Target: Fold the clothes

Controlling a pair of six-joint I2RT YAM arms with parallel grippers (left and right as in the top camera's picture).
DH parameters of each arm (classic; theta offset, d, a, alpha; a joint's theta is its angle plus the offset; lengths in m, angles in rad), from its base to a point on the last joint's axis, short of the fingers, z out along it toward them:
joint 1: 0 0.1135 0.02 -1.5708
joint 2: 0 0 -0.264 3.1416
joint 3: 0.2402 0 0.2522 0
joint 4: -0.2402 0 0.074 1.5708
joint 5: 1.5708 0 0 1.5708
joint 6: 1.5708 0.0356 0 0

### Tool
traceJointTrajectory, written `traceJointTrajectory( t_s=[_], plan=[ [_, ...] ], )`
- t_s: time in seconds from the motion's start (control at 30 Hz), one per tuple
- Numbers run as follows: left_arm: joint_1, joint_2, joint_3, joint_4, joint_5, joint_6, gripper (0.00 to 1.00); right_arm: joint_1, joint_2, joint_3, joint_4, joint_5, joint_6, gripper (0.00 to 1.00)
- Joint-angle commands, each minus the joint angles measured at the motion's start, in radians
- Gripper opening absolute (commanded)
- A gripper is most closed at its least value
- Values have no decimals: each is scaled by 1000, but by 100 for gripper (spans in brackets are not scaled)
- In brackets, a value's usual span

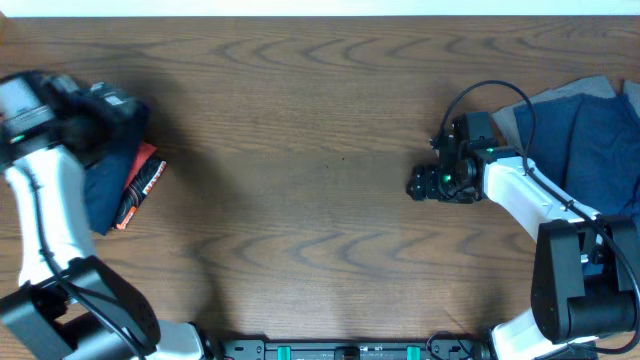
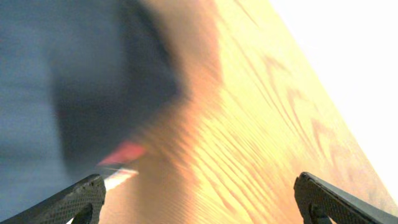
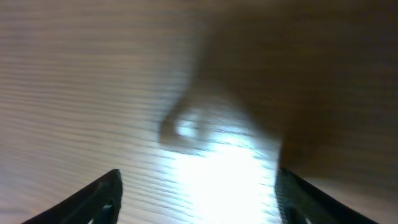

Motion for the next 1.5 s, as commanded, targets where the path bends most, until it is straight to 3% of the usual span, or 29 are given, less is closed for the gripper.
traceJointTrajectory(
  t_s=[0.0, 0.13, 0.33, 0.57, 0.77, 0.87, 1.07, 1.2, 1.27, 1.47],
  plan=[
    [-152, 12, -2, -22, -25, 76, 98, -5, -1, 14, 24, -114, 61, 80],
    [-365, 42, -2, -71, -114, 110, 98, -27, -1, 14, 35, -113, 64, 99],
    [-590, 120, -2, -273, -249, 166, 98, -149, -1, 15, -97, -113, 79, 99],
    [-626, 147, -2, -652, -248, 165, 98, -228, -1, 14, -406, 48, 30, 99],
    [-623, 119, -7, -814, -248, 165, 98, -224, -19, 13, -527, 11, -68, 95],
    [-624, 50, -35, -808, -249, 165, 98, -224, -70, 6, -566, -51, -126, 90],
    [-624, -244, -192, -646, -249, 165, 98, -224, -330, -72, -495, -25, -80, 87],
    [-624, -499, -343, -513, -249, 158, 98, -216, -612, -164, -392, 2, -52, 89],
    [-624, -628, -418, -462, -249, 158, 98, -202, -773, -212, -342, 29, -42, 99],
    [-624, -934, -587, -306, -252, 158, 98, -188, -1226, -294, -273, 115, 11, 99]
  ],
)
